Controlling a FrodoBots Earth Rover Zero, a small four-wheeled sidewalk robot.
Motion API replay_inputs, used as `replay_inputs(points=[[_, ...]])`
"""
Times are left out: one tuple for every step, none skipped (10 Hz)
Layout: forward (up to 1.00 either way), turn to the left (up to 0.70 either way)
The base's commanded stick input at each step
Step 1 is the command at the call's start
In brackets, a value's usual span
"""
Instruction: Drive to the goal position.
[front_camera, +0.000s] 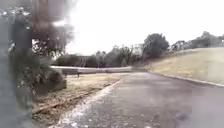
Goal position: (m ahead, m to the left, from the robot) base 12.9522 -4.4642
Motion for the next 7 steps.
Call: replay_inputs(points=[[0.7, 0.0], [0.7, 0.0], [0.7, -0.02], [0.7, -0.04], [0.7, -0.08], [0.7, -0.06], [0.7, -0.05]])
